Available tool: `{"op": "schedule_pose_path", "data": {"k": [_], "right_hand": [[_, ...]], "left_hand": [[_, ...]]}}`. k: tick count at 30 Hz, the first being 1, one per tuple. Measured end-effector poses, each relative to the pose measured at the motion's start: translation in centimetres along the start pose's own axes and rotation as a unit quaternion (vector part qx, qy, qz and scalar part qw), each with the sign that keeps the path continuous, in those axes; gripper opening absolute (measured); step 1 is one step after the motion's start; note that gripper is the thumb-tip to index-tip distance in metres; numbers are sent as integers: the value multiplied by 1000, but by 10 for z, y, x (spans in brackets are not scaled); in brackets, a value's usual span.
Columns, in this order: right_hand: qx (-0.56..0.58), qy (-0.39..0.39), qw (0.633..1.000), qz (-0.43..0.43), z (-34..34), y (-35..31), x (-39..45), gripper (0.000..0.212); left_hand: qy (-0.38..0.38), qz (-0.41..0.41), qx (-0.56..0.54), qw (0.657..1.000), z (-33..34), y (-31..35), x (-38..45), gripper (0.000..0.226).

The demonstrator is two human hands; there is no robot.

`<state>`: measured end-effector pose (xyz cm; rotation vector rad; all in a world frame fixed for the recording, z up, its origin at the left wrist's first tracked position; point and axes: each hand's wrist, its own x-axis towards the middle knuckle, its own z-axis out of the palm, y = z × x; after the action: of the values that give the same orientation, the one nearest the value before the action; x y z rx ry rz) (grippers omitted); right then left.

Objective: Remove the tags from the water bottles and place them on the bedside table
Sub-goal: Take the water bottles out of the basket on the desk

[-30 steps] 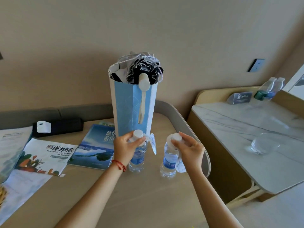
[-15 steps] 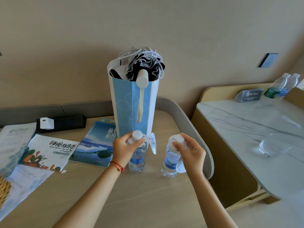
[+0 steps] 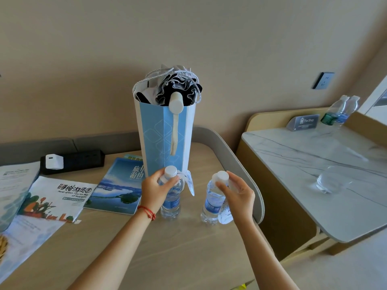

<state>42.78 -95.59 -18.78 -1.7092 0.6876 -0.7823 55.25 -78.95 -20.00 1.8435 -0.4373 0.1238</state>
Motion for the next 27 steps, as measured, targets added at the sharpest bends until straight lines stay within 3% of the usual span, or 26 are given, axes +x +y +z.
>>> {"op": "schedule_pose_path", "data": {"k": [13,18,27], "right_hand": [[-42,38,998,-36,-7,-21,-21,42],[-152,78,979,-113,0,-34,-43,42],[-349,-24,920,-178,42,-49,-112,50]], "left_hand": [[-29,11,-18,999,-34,7,-16,43],[-30,58,41,997,-65,10,-22,42],[-95,171,260,946,-150,-15,-39,49]]}}
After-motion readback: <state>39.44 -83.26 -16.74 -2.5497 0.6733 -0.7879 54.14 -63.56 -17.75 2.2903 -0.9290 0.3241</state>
